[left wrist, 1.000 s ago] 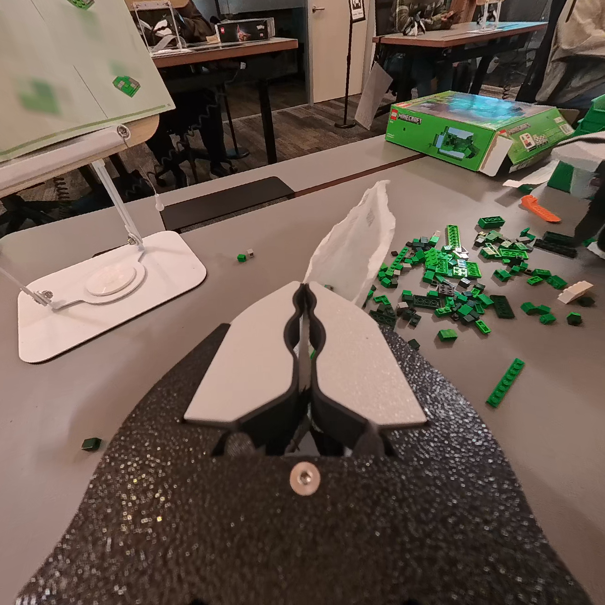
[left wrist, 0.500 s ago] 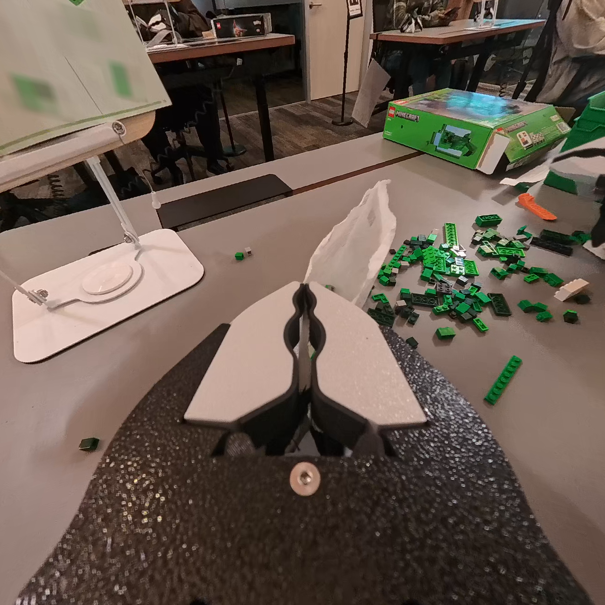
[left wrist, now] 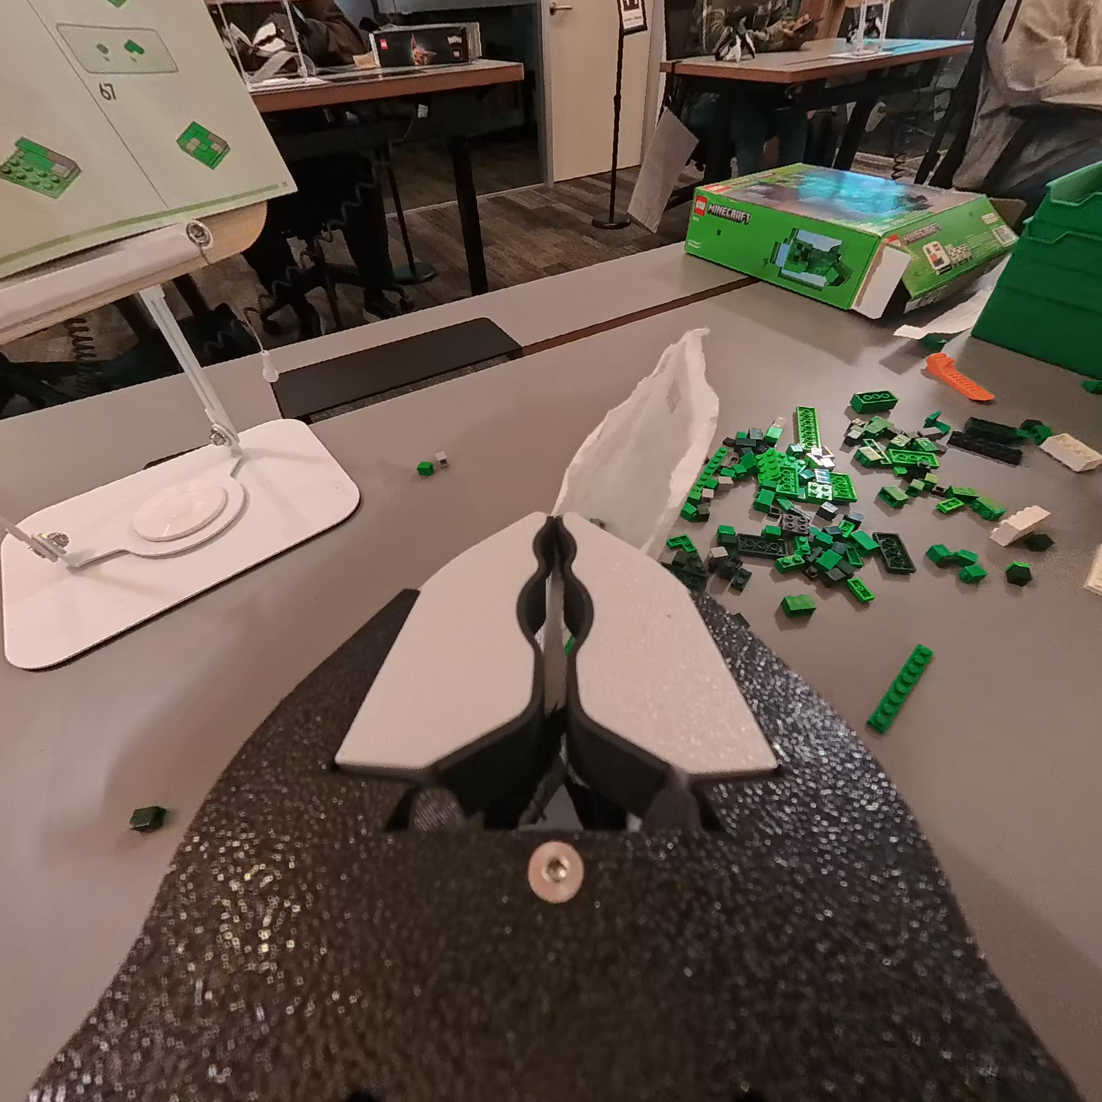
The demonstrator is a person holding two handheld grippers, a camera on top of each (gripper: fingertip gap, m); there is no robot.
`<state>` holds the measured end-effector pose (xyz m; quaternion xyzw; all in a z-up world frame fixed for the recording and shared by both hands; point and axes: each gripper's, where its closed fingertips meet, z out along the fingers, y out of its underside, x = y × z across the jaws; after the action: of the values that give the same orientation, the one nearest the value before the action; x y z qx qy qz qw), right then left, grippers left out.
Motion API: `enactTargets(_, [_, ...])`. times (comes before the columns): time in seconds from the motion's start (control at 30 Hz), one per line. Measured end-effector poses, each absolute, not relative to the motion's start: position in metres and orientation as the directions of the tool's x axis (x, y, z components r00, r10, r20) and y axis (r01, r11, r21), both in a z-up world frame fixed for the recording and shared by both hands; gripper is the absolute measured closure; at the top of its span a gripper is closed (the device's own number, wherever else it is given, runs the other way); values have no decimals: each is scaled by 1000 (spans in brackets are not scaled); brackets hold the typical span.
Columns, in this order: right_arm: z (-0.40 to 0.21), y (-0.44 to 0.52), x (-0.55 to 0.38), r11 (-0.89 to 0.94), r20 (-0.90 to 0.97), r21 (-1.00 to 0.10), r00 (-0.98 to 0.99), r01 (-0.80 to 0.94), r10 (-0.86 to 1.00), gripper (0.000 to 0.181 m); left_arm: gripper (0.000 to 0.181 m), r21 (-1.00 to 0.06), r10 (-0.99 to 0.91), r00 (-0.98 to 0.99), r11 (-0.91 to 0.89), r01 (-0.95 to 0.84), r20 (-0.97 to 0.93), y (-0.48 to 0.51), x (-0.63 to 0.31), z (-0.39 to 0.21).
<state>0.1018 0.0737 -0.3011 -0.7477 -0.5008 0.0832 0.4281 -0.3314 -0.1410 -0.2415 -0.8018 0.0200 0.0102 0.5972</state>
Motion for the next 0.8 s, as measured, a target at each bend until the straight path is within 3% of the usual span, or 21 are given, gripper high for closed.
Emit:
enactTargets(0.2, [-332,63,107,-190,278,-563,400,805,873,179,181,-956,-23,999,-291,-46,-41,-140,-331,-242])
enactTargets(0.37, [-341,38,40,-21,176,-625,167,780,970,180,181,-955,-28,999,-292,-48,-42,-139,-329,-243])
enactTargets(0.5, [-363,26,-6,179,230,-525,-64,832,971,181,181,-955,-40,998,-290,-56,-47,-138,-325,-242])
enactTargets(0.6, [-382,13,-19,242,152,-418,-195,875,969,181,181,-955,-49,998,-288,-63,-51,-138,-323,-241])
enactTargets(0.8, [-383,16,-30,243,81,-371,-229,896,970,181,181,-957,-64,997,-283,-68,-52,-137,-319,-239])
